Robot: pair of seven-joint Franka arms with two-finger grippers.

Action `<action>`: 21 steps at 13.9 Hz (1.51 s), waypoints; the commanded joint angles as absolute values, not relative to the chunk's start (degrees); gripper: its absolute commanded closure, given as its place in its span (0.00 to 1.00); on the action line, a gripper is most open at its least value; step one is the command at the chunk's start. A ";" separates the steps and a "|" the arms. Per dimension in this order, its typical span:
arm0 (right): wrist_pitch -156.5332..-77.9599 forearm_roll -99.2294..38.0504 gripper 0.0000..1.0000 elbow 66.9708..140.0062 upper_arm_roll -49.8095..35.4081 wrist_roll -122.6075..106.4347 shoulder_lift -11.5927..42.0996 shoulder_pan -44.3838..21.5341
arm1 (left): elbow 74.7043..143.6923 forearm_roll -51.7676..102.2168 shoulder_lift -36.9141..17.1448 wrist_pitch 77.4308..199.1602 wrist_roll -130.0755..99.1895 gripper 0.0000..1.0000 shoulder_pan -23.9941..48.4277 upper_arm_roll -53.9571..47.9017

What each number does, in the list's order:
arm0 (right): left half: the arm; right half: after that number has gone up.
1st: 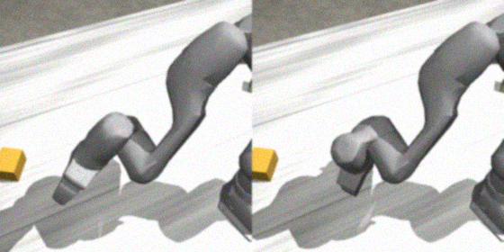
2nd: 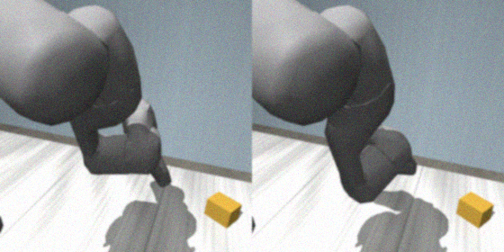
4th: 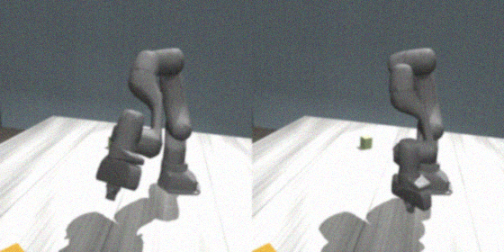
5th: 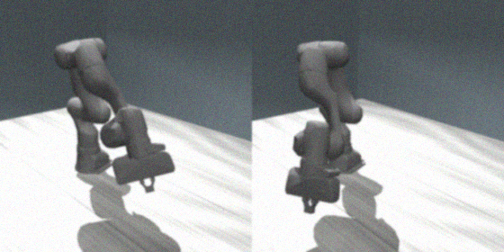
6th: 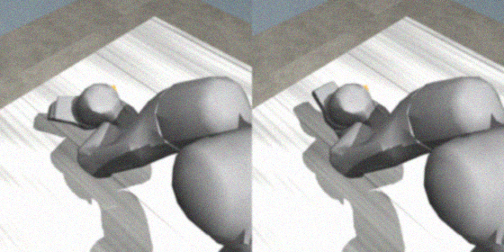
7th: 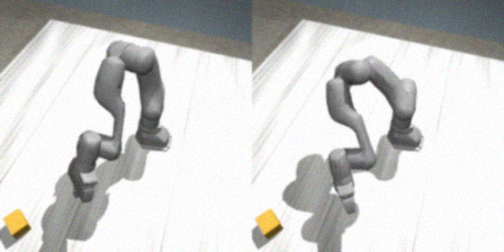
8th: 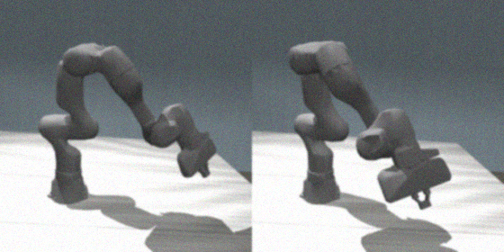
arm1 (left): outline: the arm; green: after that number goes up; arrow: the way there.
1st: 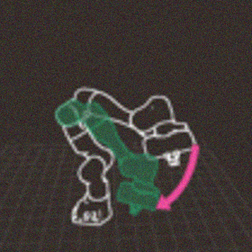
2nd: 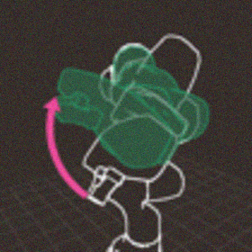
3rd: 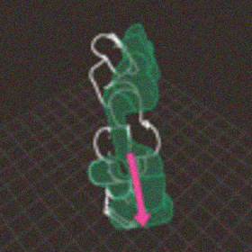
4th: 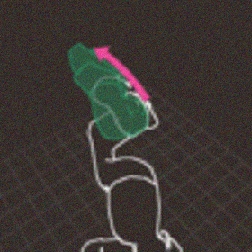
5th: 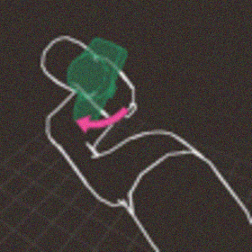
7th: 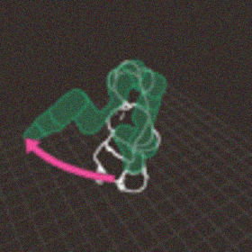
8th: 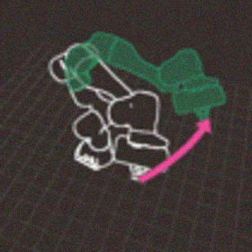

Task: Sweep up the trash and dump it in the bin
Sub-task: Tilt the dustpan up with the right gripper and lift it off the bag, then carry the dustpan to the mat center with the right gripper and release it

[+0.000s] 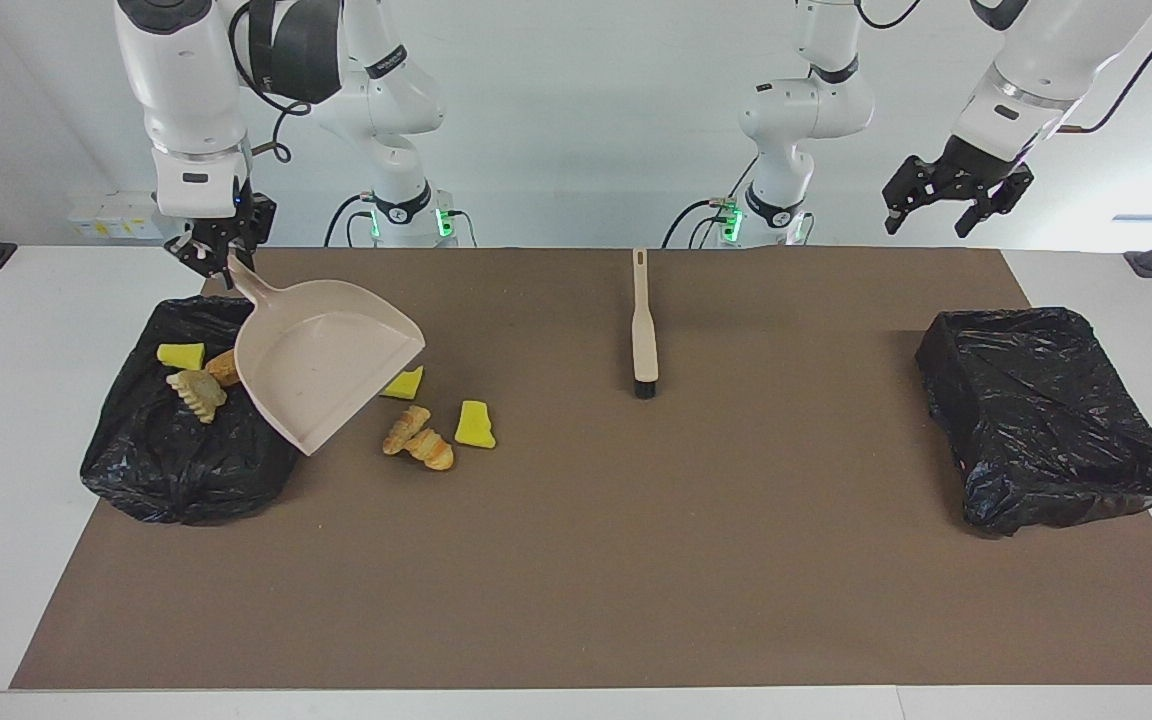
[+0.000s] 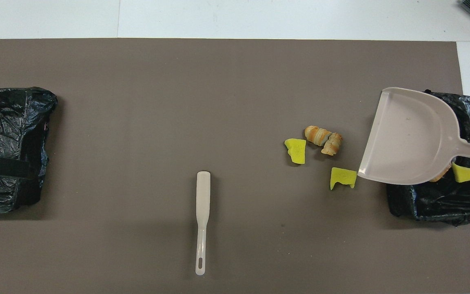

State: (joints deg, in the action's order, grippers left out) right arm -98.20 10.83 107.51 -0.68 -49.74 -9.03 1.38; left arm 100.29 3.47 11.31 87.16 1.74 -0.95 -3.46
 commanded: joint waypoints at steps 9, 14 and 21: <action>-103.08 -5.88 1.00 104.77 -0.97 2.44 0.69 -12.56 | 99.76 2.46 11.60 86.57 1.58 0.00 -0.26 -3.08; -106.51 -5.27 1.00 98.02 -1.05 13.77 9.91 -18.62 | 99.76 2.46 11.60 86.57 1.67 0.00 -0.26 -3.08; -114.86 -4.40 1.00 85.28 -0.97 29.85 26.25 -27.50 | 99.76 2.46 11.60 86.48 1.58 0.00 -0.26 -3.08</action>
State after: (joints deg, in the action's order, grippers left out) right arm -114.20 -4.13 92.53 -1.35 25.58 20.12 -26.10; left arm 100.29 3.47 11.31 87.16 1.74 -0.95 -3.46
